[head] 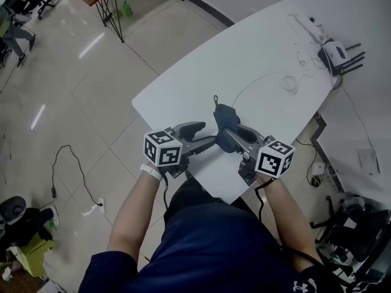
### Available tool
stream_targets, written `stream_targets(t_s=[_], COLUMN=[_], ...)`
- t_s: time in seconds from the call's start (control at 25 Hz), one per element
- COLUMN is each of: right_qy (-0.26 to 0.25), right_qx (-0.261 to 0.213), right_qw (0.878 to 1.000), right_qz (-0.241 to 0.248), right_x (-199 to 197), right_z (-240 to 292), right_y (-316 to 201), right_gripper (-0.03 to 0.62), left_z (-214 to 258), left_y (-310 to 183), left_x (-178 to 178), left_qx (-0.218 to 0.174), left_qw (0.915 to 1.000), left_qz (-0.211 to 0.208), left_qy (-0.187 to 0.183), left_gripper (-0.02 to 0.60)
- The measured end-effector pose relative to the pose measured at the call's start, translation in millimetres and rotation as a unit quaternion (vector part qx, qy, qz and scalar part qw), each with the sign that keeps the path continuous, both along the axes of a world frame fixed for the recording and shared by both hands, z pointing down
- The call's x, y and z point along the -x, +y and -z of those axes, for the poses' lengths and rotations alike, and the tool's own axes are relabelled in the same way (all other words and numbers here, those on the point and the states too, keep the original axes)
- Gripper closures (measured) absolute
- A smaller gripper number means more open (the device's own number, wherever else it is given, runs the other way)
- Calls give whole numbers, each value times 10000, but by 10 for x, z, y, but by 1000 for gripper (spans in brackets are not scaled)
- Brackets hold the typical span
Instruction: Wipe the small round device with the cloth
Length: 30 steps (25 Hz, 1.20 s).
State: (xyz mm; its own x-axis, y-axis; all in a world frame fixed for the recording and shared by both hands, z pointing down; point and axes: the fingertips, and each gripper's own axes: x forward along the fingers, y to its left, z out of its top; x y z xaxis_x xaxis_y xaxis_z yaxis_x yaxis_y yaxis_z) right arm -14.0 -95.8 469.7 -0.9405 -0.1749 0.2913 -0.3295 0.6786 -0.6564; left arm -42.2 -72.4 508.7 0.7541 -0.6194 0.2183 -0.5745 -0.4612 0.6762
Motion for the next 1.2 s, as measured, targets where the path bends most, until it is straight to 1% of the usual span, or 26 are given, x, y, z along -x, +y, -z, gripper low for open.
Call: stream_targets(t_s=[0.08,0.16,0.2,0.24,0.28,0.36,0.4,0.44,0.48,0.52,0.56,0.64,0.72,0.8,0.84,0.88,0.92,0.96,1.0,1.08,1.12,1.16,1.2], right_qy=[-680,-1303,-1552,-1754,-1902,-1984,-1921,-1824,-1727,-1646,-1574,-1407,-1261,-1225,-1235,-1247,-1247,-1217,-1137,-853,-684,-515,-345], right_qx=[402,741,857,952,1037,1158,1176,1173,1161,1144,1119,1046,1001,1009,1023,1045,1076,1103,1103,1031,996,988,1008], right_qw=[9961,9852,9788,9726,9674,9625,9630,9648,9669,9693,9719,9781,9842,9872,9869,9856,9836,9816,9805,9813,9823,9829,9828], right_qz=[405,832,1029,1192,1313,1444,1476,1490,1476,1425,1343,1117,735,163,-154,-462,-740,-975,-1161,-1382,-1433,-1469,-1509], right_x=[41,55,54,48,40,31,33,39,45,50,55,55,17,-89,-176,-281,-395,-504,-595,-699,-713,-712,-707], right_z=[197,385,464,527,571,579,544,496,447,401,358,265,171,101,73,40,-5,-62,-123,-245,-307,-375,-452], right_y=[110,207,238,259,272,291,305,322,335,340,336,311,240,96,0,-104,-204,-290,-358,-428,-434,-427,-415], right_gripper=[520,520,520,520,520,520,520,520,520,520,520,514,487,450,451,451,451,451,451,451,451,451,451], left_z=[211,442,546,637,712,805,825,830,823,804,774,667,512,351,254,133,-11,-172,-333,-600,-695,-769,-826], left_y=[39,105,131,154,178,220,235,246,255,262,266,258,221,159,107,42,-27,-90,-141,-220,-258,-298,-336], left_x=[-31,-74,-103,-143,-195,-296,-327,-339,-336,-328,-319,-308,-270,-134,-27,91,200,284,332,331,292,241,193], left_qx=[-67,-168,-209,-235,-254,-315,-357,-392,-409,-401,-374,-301,-212,-53,76,239,433,645,857,1207,1328,1436,1562], left_qw=[9967,9872,9820,9782,9758,9718,9701,9689,9684,9686,9698,9745,9817,9884,9905,9918,9926,9930,9924,9865,9827,9796,9770], left_qz=[-118,-362,-506,-662,-823,-1073,-1124,-1124,-1085,-1026,-958,-778,-486,-27,266,557,785,897,875,549,341,156,20], left_qy=[799,1544,1807,1953,2009,2075,2122,2170,2210,2228,2212,2084,1827,1516,1349,1128,818,408,-70,-960,-1245,-1398,-1450], left_gripper=[235,196,183,178,176,183,215,282,364,428,465,486,494,495,495,495,495,495,495,494,494,494,494])
